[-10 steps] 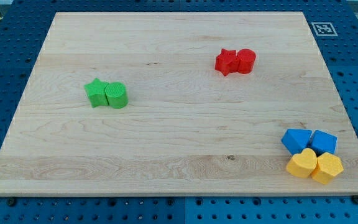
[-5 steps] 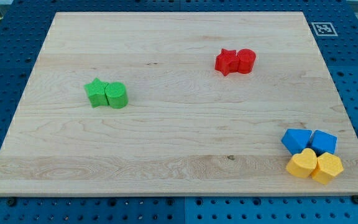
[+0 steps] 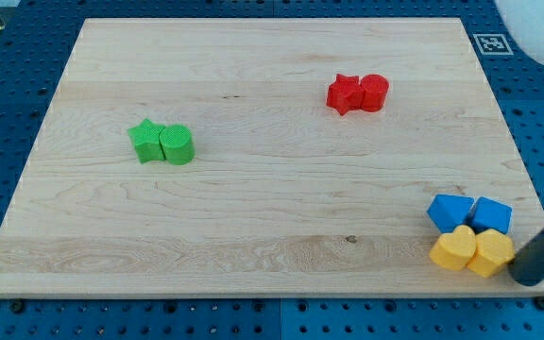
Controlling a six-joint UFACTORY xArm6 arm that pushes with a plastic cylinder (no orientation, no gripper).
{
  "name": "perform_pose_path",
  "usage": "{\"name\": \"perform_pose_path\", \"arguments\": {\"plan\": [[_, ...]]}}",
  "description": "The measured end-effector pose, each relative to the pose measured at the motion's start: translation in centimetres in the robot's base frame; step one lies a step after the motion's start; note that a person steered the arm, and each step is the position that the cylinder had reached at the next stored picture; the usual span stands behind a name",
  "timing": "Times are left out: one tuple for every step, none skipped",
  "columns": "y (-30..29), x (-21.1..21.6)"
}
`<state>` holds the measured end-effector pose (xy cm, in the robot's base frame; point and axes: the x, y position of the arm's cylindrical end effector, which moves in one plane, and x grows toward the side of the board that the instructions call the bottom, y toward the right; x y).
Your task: Move yellow hexagon along with yellow heart slightly up
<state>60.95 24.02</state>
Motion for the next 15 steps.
{"name": "perform_pose_path", "arguments": {"plan": [[-0.4,-0.2],[-1.0,-0.2],[-2.5,-0.5],[-2.5,-0.6],[-2.6,-0.6],[-3.0,-0.6],[-4.8,-0.6],[-5.8,-0.6],[-5.7,-0.6],[-3.8,-0.6],[-3.6,-0.6],[-3.6,-0.7],[-3.7,-0.7],[-5.7,-1.1],[-7.3,-2.0]]}}
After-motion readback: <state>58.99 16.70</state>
